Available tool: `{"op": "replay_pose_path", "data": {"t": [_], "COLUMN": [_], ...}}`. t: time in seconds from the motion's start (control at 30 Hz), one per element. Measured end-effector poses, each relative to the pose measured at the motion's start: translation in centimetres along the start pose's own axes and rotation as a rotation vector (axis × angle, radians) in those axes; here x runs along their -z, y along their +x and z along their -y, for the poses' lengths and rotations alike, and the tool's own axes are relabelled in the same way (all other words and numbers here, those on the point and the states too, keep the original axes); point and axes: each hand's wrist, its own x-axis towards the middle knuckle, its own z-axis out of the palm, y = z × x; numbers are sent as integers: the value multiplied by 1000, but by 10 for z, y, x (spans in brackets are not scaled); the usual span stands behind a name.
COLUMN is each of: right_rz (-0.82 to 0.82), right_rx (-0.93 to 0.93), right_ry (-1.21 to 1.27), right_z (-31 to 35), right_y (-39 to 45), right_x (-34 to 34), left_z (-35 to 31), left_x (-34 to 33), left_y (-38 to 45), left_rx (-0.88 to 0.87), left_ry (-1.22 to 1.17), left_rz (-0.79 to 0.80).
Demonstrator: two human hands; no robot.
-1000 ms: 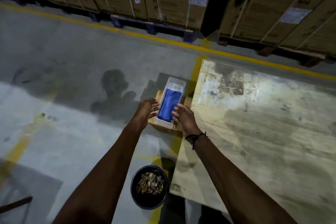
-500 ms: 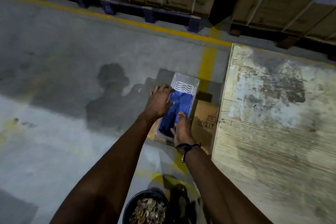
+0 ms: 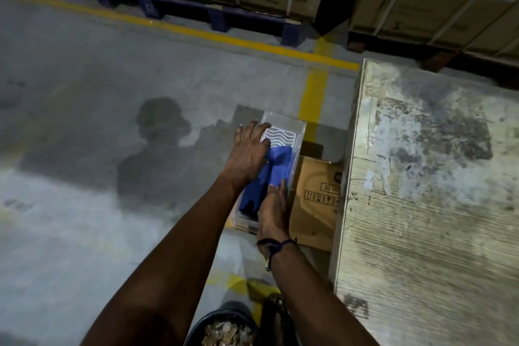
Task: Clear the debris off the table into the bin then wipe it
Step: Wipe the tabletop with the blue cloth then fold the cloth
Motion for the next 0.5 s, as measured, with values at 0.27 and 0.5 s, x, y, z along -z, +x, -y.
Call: {"op": "replay_pose_path", "data": {"t": [0.27, 0.5], "right_rz": [134, 226], "right_rx": [246, 529], "right_ry": [-79, -279], "right_z": [12, 92], "right_y": [6, -62], "right_x": [12, 36], "left_z": [0, -21], "left_x": [40, 105], "left_y": [-37, -85], "left_rx": [-122, -61], "left_ry": [-358, -666], "left_rz": [-159, -274]}}
